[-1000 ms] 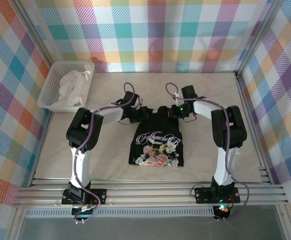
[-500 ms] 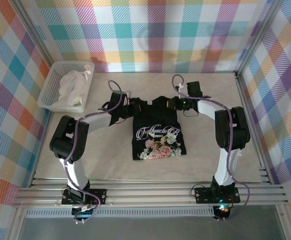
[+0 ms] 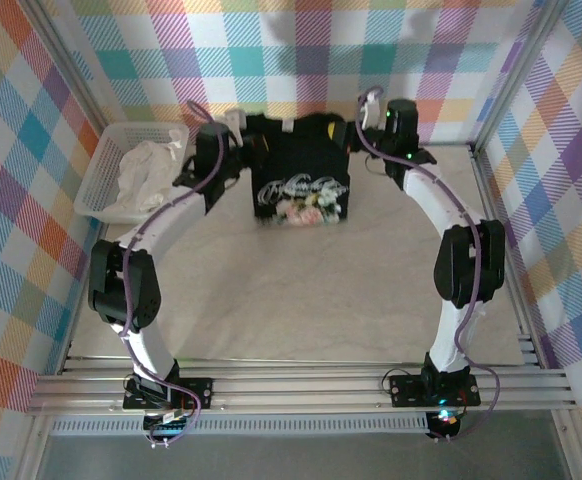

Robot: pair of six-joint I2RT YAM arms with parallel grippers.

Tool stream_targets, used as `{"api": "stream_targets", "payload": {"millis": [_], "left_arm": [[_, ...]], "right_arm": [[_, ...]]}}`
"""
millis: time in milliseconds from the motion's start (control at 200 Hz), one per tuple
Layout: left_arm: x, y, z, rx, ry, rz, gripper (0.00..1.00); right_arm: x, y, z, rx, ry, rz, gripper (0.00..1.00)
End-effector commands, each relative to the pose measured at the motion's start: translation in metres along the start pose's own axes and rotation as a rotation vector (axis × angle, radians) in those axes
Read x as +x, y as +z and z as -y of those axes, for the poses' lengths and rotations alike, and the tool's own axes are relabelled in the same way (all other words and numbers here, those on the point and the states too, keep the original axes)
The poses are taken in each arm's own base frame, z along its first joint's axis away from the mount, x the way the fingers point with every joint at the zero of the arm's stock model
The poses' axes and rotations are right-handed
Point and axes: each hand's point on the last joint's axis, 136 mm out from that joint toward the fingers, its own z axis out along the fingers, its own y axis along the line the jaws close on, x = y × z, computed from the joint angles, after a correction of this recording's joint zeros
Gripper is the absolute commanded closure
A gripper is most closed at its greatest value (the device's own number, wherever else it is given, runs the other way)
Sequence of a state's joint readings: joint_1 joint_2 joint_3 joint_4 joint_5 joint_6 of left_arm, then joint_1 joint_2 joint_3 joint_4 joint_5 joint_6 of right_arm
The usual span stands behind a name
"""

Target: Fold the inside-out t-shirt

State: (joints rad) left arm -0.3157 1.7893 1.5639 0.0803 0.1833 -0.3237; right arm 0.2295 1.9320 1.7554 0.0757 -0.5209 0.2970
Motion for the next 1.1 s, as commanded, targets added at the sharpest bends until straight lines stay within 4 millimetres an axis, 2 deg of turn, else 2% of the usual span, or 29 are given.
{"api": "stream_targets", "payload": {"millis": [0,75,140,195,295,390,500,570,630,740,860,955,1095], "left_arm": [[-0.032,0.006,-0.001,-0.023,0.094,0.058,1.00],[-0.020,0.011,-0.002,-0.002,0.087,0.027,1.00],[0.003,0.014,-0.010,0.001,0.061,-0.007,1.00],[0.023,0.012,-0.016,0.008,0.033,-0.019,1.00],[0.073,0.002,-0.028,0.017,-0.031,-0.062,1.00],[0.120,-0.016,-0.023,0.039,-0.071,-0.128,1.00],[0.172,-0.046,-0.008,0.050,-0.068,-0.219,1.00],[0.194,-0.065,0.002,0.055,-0.080,-0.243,1.00],[0.208,-0.078,0.010,0.058,-0.085,-0.259,1.00],[0.211,-0.093,0.016,0.058,-0.104,-0.253,1.00],[0.196,-0.096,0.017,0.046,-0.077,-0.208,1.00],[0.190,-0.084,0.013,0.011,-0.008,-0.216,1.00],[0.191,-0.048,0.001,-0.030,0.025,-0.255,1.00]], "right_arm": [[-0.046,-0.002,-0.018,-0.054,-0.123,0.109,1.00],[-0.035,0.001,-0.019,-0.089,-0.113,0.084,1.00],[-0.017,0.002,-0.019,-0.108,-0.101,0.056,1.00],[0.007,0.001,-0.016,-0.109,-0.080,0.025,1.00],[0.058,-0.006,-0.014,-0.109,-0.021,-0.048,1.00],[0.110,-0.026,-0.018,-0.094,0.061,-0.112,1.00],[0.166,-0.058,-0.028,-0.040,0.149,-0.199,1.00],[0.199,-0.076,-0.034,-0.008,0.203,-0.261,1.00],[0.219,-0.088,-0.037,0.018,0.242,-0.296,1.00],[0.230,-0.103,-0.036,0.073,0.275,-0.346,1.00],[0.217,-0.103,-0.036,0.103,0.233,-0.350,1.00],[0.205,-0.093,-0.025,0.142,0.203,-0.367,1.00],[0.206,-0.070,0.004,0.214,0.215,-0.427,1.00]]}}
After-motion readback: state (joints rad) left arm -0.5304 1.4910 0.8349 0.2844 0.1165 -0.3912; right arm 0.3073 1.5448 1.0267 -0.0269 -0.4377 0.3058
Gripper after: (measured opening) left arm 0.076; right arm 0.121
